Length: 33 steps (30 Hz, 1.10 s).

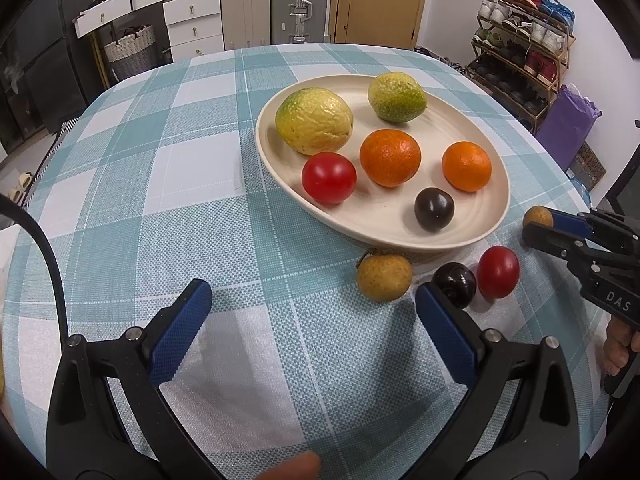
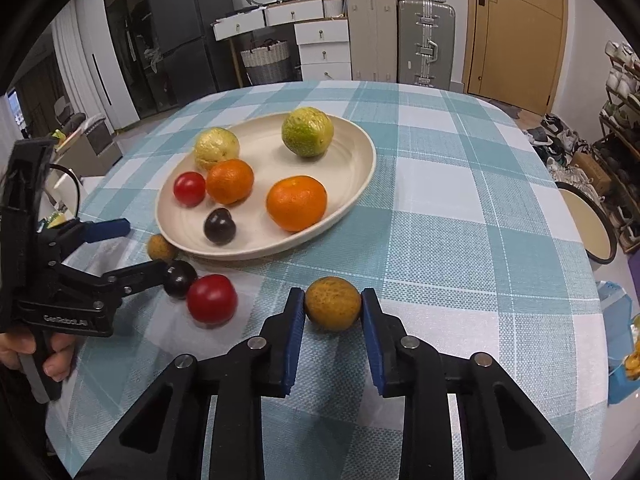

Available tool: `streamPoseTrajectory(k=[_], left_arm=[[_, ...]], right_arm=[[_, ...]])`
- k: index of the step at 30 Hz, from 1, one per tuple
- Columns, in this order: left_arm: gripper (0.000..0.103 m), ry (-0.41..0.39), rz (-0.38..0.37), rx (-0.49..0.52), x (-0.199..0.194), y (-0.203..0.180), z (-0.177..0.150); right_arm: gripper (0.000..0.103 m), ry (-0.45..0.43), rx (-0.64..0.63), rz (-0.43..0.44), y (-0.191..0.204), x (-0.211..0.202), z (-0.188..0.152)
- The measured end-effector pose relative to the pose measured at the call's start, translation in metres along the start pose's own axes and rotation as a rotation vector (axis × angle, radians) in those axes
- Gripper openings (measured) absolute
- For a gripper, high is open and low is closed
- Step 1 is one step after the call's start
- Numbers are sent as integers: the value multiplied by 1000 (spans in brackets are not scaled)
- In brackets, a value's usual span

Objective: Organize fruits
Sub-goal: 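Grasp a brown round fruit with the right gripper while the left gripper grasps another, then carry both brown fruits onto the cream plate and open both grippers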

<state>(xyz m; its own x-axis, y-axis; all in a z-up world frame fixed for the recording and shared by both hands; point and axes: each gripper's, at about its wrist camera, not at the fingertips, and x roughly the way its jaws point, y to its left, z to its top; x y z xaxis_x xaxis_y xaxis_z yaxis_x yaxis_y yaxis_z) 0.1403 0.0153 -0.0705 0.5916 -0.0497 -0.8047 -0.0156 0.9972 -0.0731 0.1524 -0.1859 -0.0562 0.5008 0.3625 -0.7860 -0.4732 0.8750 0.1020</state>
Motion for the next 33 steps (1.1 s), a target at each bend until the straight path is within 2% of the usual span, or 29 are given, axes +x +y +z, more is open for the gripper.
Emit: streamPoseTrajectory(k=[2,8,13,17,20,24,33], left_arm=[[99,-4,-11,-3,-1,1,0],[77,-25,-47,15,-5,-3,1],[52,-34,-99,51,-8,-10,1],[39,-37,-103,87,-10,-18,-1],[25,-40,-122,109,-12,-23,-2],[24,-63,-131,139,-19,-27,-3],[24,-126,-130,111,-41,-14,0]], right_arm=[[29,-13,-7,-1,2,-5,0],[29,-27,2,-5,1,-11,2],[29,-29,15,-4,-1,-9,4],[29,-31,10,-2,2,-10,5],[29,-37,13,5,3,-11,5],[29,-42,12,7,5,-13,6],[29,-59,-5,13,14,-19,8]])
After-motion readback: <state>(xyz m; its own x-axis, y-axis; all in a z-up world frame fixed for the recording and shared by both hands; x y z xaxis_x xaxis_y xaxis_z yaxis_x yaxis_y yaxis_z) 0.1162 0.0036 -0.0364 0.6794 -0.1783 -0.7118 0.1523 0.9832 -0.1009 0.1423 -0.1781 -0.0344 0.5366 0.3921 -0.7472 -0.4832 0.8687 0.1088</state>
